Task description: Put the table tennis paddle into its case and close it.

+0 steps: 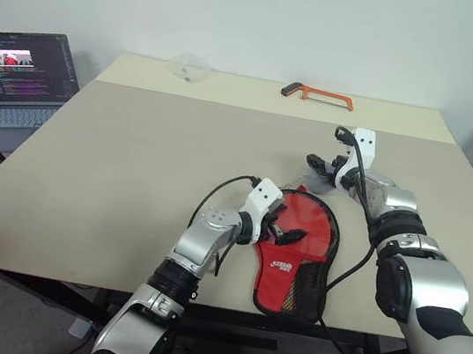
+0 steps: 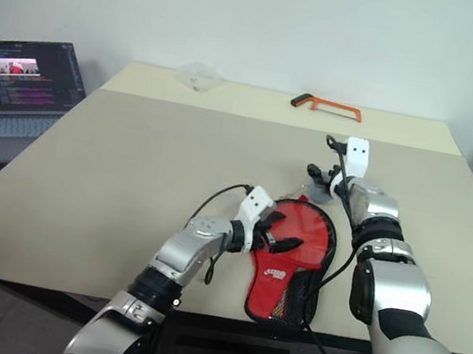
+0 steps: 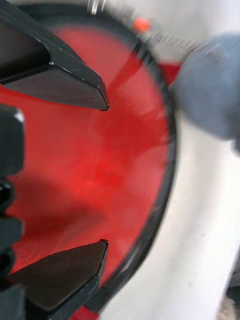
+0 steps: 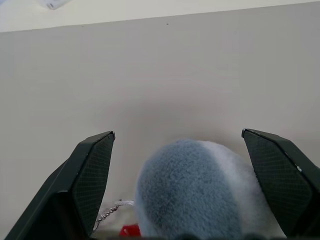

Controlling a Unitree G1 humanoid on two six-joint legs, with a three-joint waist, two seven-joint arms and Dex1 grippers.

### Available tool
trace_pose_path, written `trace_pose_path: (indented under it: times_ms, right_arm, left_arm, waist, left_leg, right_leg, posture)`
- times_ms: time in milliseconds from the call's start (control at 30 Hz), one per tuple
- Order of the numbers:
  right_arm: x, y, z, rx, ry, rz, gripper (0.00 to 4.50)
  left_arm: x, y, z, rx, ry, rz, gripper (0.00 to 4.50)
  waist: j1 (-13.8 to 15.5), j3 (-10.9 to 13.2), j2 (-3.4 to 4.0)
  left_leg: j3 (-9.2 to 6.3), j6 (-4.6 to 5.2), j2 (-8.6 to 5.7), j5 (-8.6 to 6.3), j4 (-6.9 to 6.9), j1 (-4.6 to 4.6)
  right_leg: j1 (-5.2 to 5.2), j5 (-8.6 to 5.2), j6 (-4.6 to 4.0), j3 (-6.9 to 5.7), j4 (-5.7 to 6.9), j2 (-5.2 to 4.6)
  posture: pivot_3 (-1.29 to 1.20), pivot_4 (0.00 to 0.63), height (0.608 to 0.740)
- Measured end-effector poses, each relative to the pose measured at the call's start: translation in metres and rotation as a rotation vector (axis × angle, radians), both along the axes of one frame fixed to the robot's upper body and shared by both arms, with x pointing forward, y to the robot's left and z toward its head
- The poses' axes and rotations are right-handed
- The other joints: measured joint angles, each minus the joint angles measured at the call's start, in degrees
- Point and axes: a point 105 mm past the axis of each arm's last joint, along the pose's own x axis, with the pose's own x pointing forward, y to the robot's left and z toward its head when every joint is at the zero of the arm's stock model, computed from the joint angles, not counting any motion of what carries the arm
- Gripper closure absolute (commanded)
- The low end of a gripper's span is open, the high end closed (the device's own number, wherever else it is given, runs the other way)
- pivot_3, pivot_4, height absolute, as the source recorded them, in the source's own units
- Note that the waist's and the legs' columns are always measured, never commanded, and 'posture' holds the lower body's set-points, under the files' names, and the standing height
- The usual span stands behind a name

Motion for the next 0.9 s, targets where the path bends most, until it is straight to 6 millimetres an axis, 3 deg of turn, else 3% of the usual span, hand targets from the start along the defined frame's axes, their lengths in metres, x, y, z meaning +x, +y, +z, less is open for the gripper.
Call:
trace_pose_path:
  times_ms: [367, 567, 667, 900]
  right_arm:
    - [-0.003, -0.012, -0.013, -0.029, 0.079, -0.038, 0.0]
    - [-0.006, 0.0, -0.022, -0.012, 0.127, 0.004, 0.0]
    - [-0.006, 0.005, -0.023, -0.007, 0.13, 0.012, 0.59]
    - [-0.006, 0.003, -0.023, -0.013, 0.131, -0.009, 2.9]
  left_arm:
    - [0.002, 0.0, -0.007, 0.046, -0.003, 0.026, 0.01]
    - [0.002, 0.0, -0.008, 0.048, -0.004, 0.026, 0.01]
    - [0.002, 0.0, -0.007, 0.048, -0.004, 0.027, 0.0]
    - [0.002, 0.0, -0.008, 0.054, -0.005, 0.027, 0.0]
  waist:
    - [0.0, -0.1, 0.12]
    - [0.0, -0.1, 0.15]
    - [0.0, -0.1, 0.15]
    - [0.0, -0.1, 0.16]
  left_leg:
    - [0.01, 0.0, 0.0, 0.0, 0.02, 0.2]
    - [0.01, 0.0, 0.0, 0.0, 0.02, 0.21]
    - [0.01, 0.0, -0.01, 0.0, 0.02, 0.2]
    - [0.01, 0.0, -0.01, 0.0, 0.02, 0.21]
  right_leg:
    - [0.16, -0.12, 0.25, 0.04, 0.03, 0.0]
    - [0.16, -0.12, 0.26, 0.04, 0.03, 0.0]
    - [0.16, -0.12, 0.26, 0.05, 0.03, 0.0]
    - [0.16, -0.12, 0.27, 0.05, 0.02, 0.0]
  posture:
    - [0.0, 0.15, 0.74]
    - [0.0, 0.15, 0.74]
    - [0.0, 0.15, 0.74]
    - [0.0, 0.15, 0.74]
